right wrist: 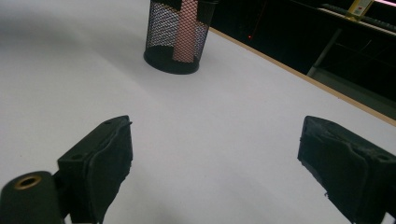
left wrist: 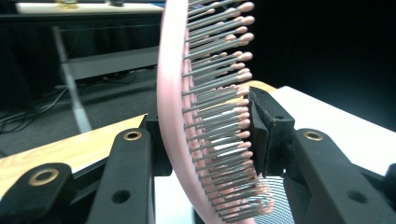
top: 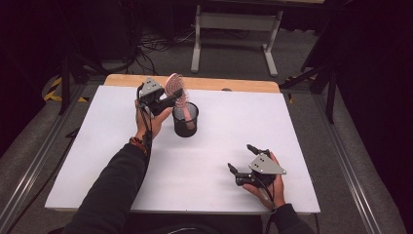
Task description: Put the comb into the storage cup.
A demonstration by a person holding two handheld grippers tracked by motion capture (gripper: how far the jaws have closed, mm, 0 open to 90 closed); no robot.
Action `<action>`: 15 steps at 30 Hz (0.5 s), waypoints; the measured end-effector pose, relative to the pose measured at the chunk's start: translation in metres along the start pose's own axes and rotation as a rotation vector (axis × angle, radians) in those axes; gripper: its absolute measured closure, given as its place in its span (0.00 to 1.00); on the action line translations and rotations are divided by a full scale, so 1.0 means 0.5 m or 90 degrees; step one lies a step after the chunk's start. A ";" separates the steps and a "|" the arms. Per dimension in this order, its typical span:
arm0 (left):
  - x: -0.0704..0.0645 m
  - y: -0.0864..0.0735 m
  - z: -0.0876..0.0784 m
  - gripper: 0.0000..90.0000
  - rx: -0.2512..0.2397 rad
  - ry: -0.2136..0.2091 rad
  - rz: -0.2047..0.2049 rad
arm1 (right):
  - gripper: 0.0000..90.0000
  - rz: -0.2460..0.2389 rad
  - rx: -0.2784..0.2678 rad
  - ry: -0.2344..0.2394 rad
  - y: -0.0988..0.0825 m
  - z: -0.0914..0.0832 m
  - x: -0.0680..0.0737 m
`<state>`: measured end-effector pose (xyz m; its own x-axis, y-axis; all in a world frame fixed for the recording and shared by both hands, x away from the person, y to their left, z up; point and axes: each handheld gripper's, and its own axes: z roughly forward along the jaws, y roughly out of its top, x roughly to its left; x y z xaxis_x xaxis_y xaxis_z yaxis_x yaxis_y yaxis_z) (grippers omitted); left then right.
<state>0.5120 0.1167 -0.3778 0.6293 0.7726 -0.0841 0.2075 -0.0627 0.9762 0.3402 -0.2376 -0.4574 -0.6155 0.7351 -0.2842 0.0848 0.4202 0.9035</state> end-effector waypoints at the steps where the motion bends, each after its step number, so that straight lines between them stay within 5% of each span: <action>1: 0.004 -0.002 0.000 0.65 -0.003 0.003 -0.005 | 0.12 -0.003 0.002 -0.001 0.000 0.000 0.001; 15: 0.036 -0.016 -0.007 0.63 -0.003 0.005 -0.039 | 0.14 -0.033 0.020 0.009 0.004 0.010 0.017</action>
<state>0.5189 0.1333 -0.3866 0.6098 0.7798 -0.1417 0.2417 -0.0127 0.9703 0.3390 -0.2281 -0.4597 -0.6311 0.7042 -0.3253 0.0765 0.4738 0.8773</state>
